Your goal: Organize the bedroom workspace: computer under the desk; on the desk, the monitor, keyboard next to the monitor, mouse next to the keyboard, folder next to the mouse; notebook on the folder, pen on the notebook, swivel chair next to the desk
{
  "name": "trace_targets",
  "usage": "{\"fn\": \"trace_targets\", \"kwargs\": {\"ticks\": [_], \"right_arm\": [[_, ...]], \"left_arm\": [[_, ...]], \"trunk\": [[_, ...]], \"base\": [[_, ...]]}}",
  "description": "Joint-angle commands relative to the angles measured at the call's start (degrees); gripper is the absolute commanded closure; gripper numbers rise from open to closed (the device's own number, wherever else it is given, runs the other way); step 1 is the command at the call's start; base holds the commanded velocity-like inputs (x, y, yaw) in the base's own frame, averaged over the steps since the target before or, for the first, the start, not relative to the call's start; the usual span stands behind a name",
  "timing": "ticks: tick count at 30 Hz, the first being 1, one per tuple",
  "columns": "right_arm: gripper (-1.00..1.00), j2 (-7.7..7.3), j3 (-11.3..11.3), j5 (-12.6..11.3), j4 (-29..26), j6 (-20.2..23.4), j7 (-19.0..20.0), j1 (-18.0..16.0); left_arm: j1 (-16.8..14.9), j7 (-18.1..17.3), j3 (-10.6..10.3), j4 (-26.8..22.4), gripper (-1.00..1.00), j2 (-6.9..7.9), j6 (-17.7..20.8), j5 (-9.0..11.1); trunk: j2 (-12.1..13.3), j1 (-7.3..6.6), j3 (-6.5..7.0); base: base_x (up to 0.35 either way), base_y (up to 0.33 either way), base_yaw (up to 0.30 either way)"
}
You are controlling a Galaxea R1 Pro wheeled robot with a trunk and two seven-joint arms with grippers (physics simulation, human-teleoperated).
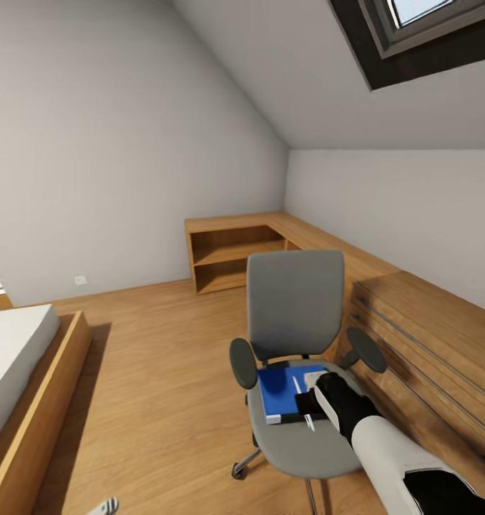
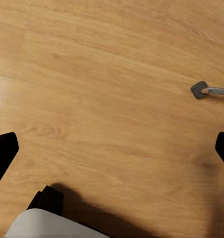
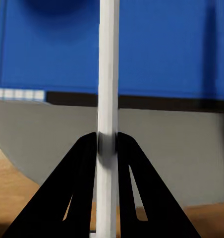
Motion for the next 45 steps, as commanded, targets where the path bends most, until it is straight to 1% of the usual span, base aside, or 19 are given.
{"fn": "trace_targets", "kwargs": {"ticks": [1,3,5,6,8,10,13,18,23,24,28,31,33,35,36,38,41,42,45], "right_arm": [[1.0,-0.02,0.17,0.34,-0.09,0.13,0.57,-0.02],[1.0,-0.02,0.17,0.2,-0.09,-0.12,0.57,-0.02],[1.0,-0.03,0.17,0.1,-0.09,-0.3,0.57,-0.02],[1.0,-0.03,0.15,-0.13,-0.09,-0.66,0.57,-0.02],[1.0,-0.01,0.15,-1.54,-0.04,-2.51,0.47,-0.02],[1.0,-0.02,0.16,-3.27,-0.03,-3.47,0.39,-0.02],[1.0,-0.02,0.17,-4.29,-0.22,-3.67,0.34,-0.02],[1.0,-0.06,0.15,-4.6,-1.44,-3.6,0.31,-0.02],[1.0,-0.27,0.09,-4.71,-3.47,-3.05,0.38,-0.02],[1.0,-0.31,0.08,-4.73,-4.05,-2.79,0.38,-0.02],[1.0,-0.38,0.08,-4.74,-5.36,-2.44,0.39,-0.02],[1.0,-0.44,-0.19,-4.71,-6.95,-0.84,0.39,-0.02],[1.0,-0.49,-1.18,-4.73,-8.23,0.39,0.39,-0.02],[1.0,-0.53,-4.21,-4.69,-10.25,2.35,0.39,-0.02],[1.0,-0.56,-6.97,-4.65,-12.15,4.37,0.35,0.02],[1.0,-0.65,-8.99,-4.61,-14.35,6.42,0.33,0.06],[1.0,-0.95,-10.52,-4.58,-18.73,10.02,0.31,0.71],[1.0,-0.99,-10.66,-4.58,-19.59,10.64,0.31,0.91],[1.0,-1.15,-11.1,-4.57,-25.05,13.81,0.31,2.63]], "left_arm": [[0.01,0.21,0.06,0.62,-1.0,-0.04,-0.13,0.58],[0.01,0.19,-0.08,2.83,-1.0,-0.04,-3.04,0.49],[0.01,0.17,-1.14,6.1,-1.0,0.02,-7.69,-0.02],[0.01,0.19,-2.07,7.87,-1.0,0.06,-9.81,-0.67],[0.01,0.28,-3.69,12.66,-1.0,0.17,-14.75,-2.43],[0.01,0.26,-4.27,16.9,-1.0,0.24,-19.15,-3.16],[0.01,0.26,-4.48,20.46,-1.0,0.32,-22.62,-3.48],[0.01,0.31,-4.54,21.96,-1.0,0.41,-24.22,-3.59],[0.01,0.34,-4.55,22.34,-1.0,0.4,-24.45,-3.54],[0.01,0.29,-4.55,23.69,-1.0,0.4,-24.52,-3.52],[0.01,0.22,-4.55,24.41,-1.0,0.4,-24.56,-3.57],[0.01,0.18,-4.61,24.58,-1.0,0.35,-24.57,-3.59],[0.01,0.18,-4.63,24.62,-1.0,0.35,-24.57,-3.57],[0.01,0.17,-4.64,24.65,-1.0,0.34,-24.57,-3.55],[0.01,0.17,-4.64,24.66,-1.0,0.32,-24.57,-3.53],[0.01,0.17,-4.66,24.66,-1.0,0.29,-24.57,-3.52],[0.01,0.17,-4.71,24.66,-1.0,0.21,-24.57,-3.52],[0.01,0.17,-4.71,24.66,-1.0,0.2,-24.57,-3.52],[0.01,0.15,-4.72,24.7,-1.0,0.15,-24.57,-3.47]], "trunk": [[0.38,-0.23,0.14],[1.19,-0.67,0.5],[1.99,-1.1,0.85],[2.39,-1.32,1.03],[3.19,-1.76,1.39],[3.99,-2.2,1.75],[5.2,-2.86,2.29],[7.2,-3.96,3.19],[9.21,-5.06,4.09],[9.61,-5.28,4.27],[11.21,-6.16,4.98],[12.42,-6.82,5.52],[13.22,-7.25,5.88],[14.02,-7.69,6.24],[14.42,-7.91,6.42],[15.22,-8.35,6.78],[16.43,-9.01,7.32],[16.83,-9.23,7.5],[18.03,-9.89,8.04]], "base": [[-0.01,-0.003,-0.166],[-0.005,-0.002,-0.209],[-0.002,-0.001,-0.238],[-0.001,0.0,-0.248],[-0.001,0.0,-0.251],[0.0,0.0,-0.212],[0.0,0.0,-0.099],[0.0,0.0,-0.024],[0.0,0.0,-0.003],[0.0,0.0,0.0],[0.0,0.0,0.0],[0.0,0.0,0.0],[0.0,0.0,-0.004],[0.0,0.0,-0.092],[0.0,0.0,-0.19],[0.0,0.0,-0.214],[0.0,0.0,-0.24],[0.0,0.0,-0.25],[0.0,0.0,-0.255]]}}
